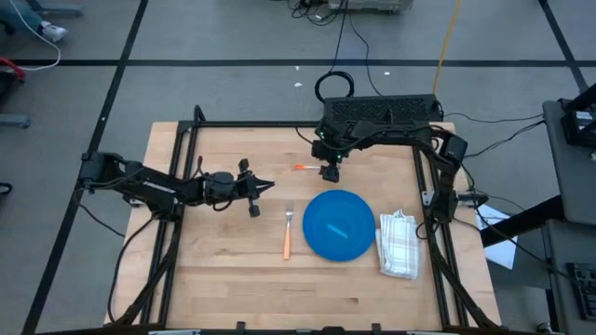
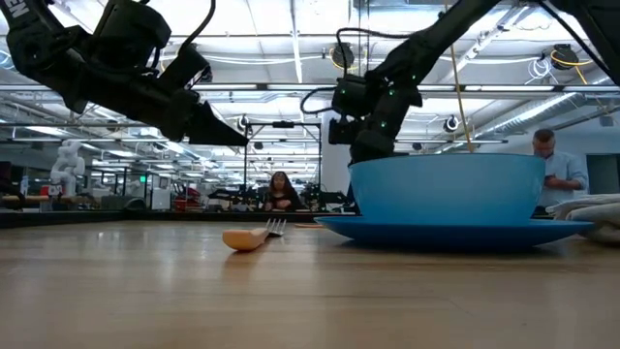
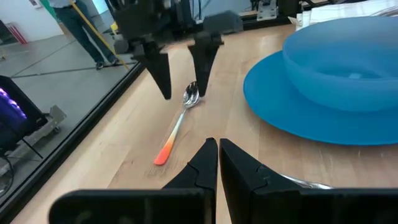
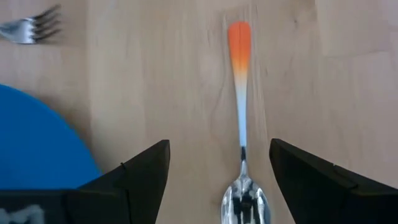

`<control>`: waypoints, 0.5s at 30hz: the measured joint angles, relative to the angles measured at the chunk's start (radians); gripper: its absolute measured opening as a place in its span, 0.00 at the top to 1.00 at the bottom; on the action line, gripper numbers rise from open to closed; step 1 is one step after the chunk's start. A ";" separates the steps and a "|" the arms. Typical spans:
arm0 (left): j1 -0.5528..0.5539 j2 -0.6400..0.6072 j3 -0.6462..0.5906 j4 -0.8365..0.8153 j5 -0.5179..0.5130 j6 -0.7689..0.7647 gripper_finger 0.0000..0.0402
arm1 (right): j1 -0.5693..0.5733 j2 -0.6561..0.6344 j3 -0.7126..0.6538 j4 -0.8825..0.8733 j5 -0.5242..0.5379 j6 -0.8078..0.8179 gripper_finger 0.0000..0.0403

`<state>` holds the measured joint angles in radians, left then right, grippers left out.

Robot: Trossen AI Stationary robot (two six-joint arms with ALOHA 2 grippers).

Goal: Set table place
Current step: Put the orange spoon into the blue bowl

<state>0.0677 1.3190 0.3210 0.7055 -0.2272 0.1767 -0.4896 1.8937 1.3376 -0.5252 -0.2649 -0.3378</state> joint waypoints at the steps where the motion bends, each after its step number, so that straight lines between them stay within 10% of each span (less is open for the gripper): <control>1: 0.000 0.000 0.000 0.000 0.000 0.000 0.94 | 0.000 0.010 0.000 0.006 0.000 0.001 0.34; 15: 0.000 0.000 0.000 -0.002 0.002 0.001 0.94 | -0.015 0.088 -0.001 0.031 0.000 0.011 0.34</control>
<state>0.0673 1.3190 0.3210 0.7031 -0.2256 0.1774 -0.5042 1.9822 1.3369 -0.4939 -0.2648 -0.3267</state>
